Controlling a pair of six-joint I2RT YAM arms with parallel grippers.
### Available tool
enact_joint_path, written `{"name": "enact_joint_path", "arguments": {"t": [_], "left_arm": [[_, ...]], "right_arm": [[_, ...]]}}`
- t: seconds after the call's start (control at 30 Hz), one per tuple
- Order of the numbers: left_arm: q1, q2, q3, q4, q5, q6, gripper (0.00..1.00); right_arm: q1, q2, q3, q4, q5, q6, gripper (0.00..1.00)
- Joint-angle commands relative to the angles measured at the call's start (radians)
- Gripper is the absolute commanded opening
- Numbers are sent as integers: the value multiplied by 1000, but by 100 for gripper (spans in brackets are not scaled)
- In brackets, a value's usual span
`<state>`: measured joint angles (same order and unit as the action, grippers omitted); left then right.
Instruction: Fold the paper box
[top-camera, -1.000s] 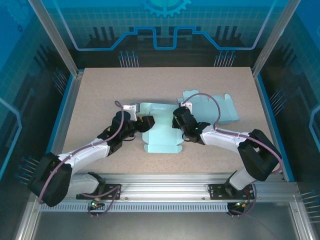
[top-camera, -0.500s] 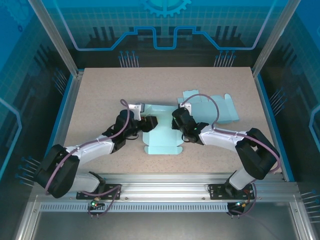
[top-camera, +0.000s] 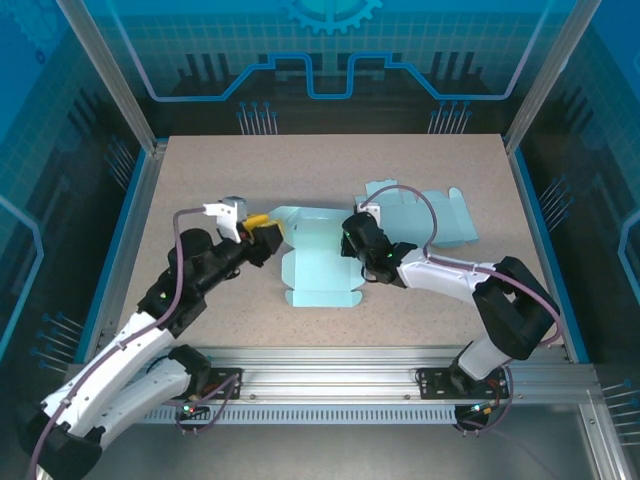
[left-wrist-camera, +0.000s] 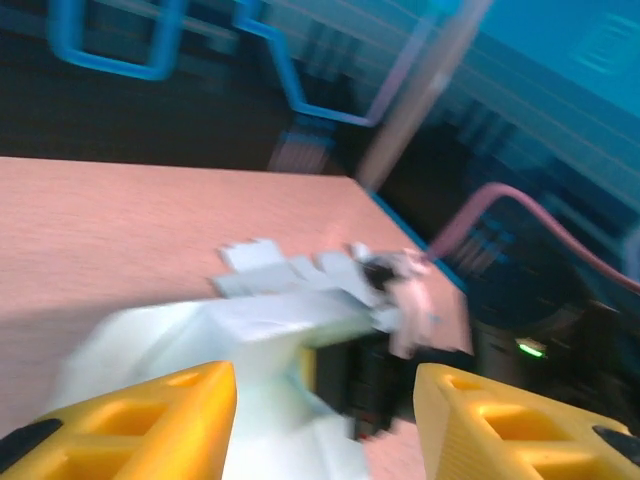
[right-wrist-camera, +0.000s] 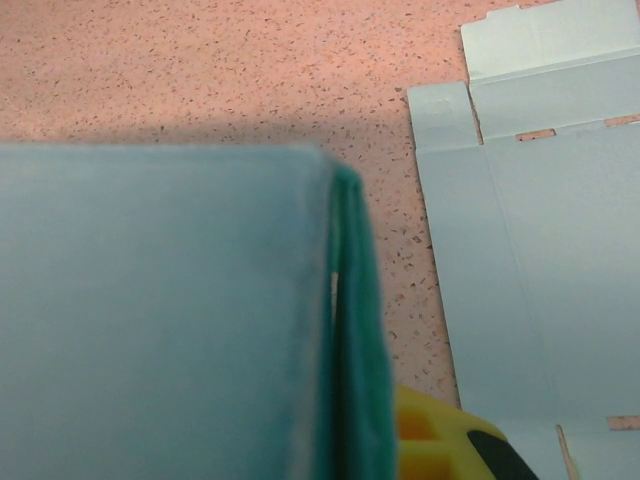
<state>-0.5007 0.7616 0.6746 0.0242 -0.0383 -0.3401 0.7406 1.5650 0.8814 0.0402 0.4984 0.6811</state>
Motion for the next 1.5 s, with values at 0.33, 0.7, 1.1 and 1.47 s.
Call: {"name": "enact_joint_path", "arguments": {"t": [0.33, 0.7, 1.1, 1.47], "left_arm": [[195, 300, 35, 1, -248, 67, 51], [200, 410, -18, 195, 213, 69, 51], [142, 455, -76, 277, 388, 55, 46], [101, 453, -96, 267, 407, 97, 45]], "right_arm": [[17, -60, 8, -40, -35, 9, 0], [16, -31, 30, -56, -20, 11, 0], [8, -23, 48, -75, -14, 3, 0], [6, -22, 52, -77, -17, -8, 0]]}}
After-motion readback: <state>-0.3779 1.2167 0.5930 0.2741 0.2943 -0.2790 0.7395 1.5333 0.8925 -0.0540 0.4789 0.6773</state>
